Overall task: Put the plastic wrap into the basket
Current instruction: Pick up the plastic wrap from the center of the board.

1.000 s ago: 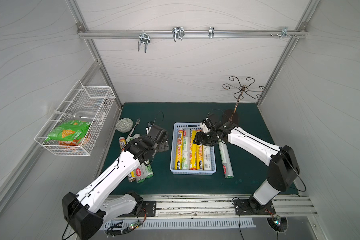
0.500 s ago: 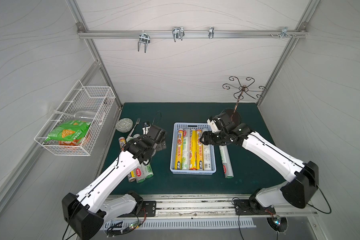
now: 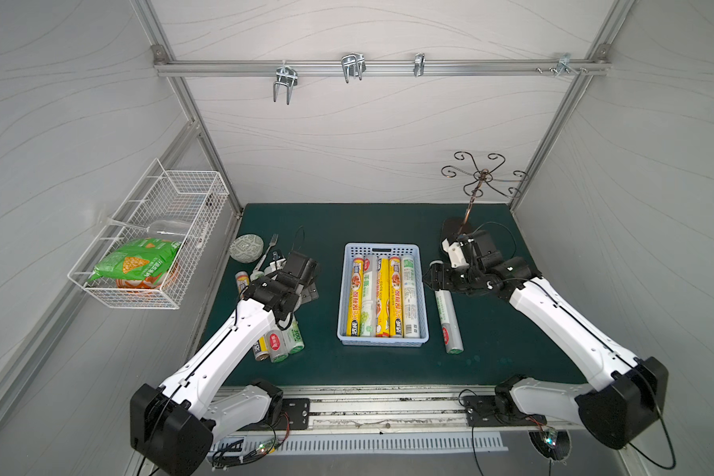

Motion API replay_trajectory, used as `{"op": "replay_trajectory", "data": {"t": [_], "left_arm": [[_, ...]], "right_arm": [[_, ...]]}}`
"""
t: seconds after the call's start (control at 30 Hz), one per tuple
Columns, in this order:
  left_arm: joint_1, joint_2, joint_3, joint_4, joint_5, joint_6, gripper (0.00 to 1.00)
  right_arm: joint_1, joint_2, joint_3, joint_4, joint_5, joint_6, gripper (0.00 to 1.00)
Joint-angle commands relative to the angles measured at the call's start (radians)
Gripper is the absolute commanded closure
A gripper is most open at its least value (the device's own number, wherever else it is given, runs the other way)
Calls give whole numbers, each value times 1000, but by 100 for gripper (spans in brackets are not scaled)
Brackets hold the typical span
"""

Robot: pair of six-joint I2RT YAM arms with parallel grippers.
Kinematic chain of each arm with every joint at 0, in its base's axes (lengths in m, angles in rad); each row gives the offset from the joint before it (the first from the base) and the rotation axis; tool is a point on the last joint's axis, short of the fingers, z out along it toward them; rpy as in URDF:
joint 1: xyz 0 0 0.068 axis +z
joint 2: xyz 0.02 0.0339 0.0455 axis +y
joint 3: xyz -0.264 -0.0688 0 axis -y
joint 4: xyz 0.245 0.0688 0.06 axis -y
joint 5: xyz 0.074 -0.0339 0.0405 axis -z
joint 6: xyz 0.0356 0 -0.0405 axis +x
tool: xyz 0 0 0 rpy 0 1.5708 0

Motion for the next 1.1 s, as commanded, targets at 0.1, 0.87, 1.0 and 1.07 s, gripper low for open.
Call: {"op": "replay_trajectory", "data": {"t": [0.1, 0.87, 1.0, 1.07], "left_arm": [[61, 20, -62, 103, 60, -23, 1], [186, 153, -252, 354, 243, -13, 2], [186, 170, -251, 361, 243, -7, 3], [186, 177, -253, 368, 247, -6, 3]], "right_arm": [[-57, -62, -44, -23, -50, -40, 18], [-90, -59, -84, -11, -114, -38, 19], [-89, -57, -85, -4, -118, -34, 19], [-90, -54, -87, -2, -118, -32, 19]]}}
